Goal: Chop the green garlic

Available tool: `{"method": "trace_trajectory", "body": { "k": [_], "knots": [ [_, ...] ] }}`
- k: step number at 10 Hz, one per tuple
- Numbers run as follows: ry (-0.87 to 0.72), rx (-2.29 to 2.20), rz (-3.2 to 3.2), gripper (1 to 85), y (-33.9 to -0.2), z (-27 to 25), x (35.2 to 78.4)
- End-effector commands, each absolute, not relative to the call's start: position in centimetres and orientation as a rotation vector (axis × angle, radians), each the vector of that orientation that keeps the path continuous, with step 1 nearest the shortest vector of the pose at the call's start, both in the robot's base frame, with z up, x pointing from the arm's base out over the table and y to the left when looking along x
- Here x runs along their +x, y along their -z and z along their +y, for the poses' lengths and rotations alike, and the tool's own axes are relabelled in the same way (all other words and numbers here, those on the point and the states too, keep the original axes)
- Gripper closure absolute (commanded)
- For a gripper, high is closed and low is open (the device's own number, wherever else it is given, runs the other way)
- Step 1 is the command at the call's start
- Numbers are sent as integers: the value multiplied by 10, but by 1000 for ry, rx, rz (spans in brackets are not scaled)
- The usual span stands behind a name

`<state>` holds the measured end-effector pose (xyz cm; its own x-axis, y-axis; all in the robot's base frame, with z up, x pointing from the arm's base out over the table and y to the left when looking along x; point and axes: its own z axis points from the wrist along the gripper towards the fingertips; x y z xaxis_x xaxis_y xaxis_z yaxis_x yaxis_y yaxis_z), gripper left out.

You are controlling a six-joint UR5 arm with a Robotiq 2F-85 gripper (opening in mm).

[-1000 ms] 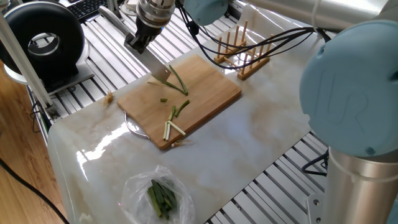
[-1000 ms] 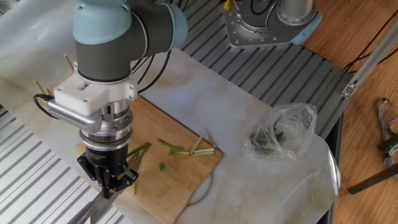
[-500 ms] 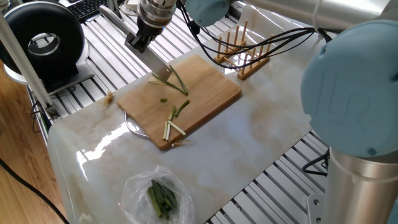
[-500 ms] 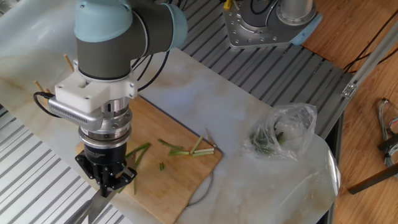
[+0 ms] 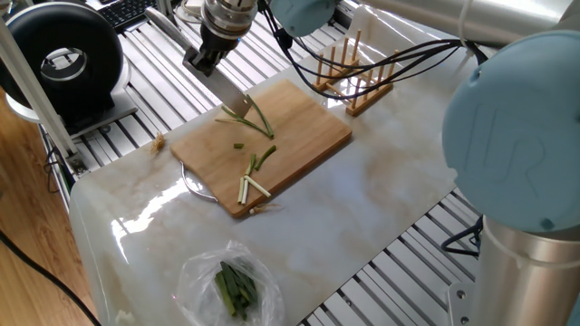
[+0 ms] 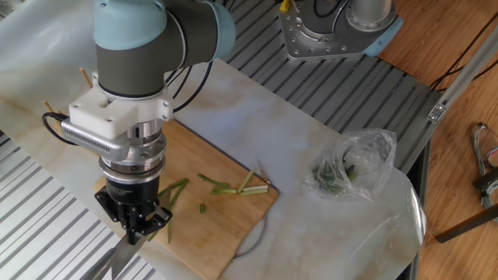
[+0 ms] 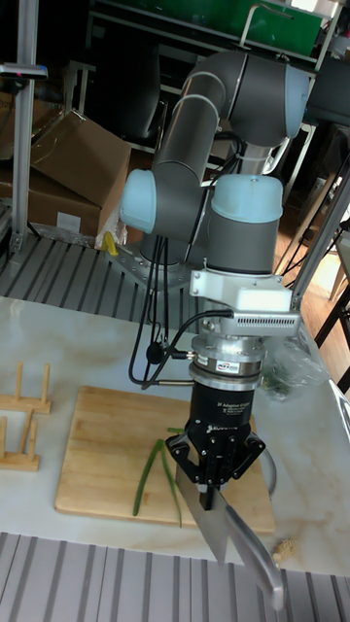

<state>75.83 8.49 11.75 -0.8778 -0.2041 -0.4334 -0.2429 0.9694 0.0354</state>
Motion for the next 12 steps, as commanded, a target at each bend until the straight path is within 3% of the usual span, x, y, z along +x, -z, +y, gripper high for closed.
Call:
{"method": "trace_trajectory", "body": {
  "k": [1, 12],
  "knots": [
    [-148, -322, 2677, 843, -121, 91, 759],
    [-169, -389, 2610, 843, -116, 105, 774]
  ]
}}
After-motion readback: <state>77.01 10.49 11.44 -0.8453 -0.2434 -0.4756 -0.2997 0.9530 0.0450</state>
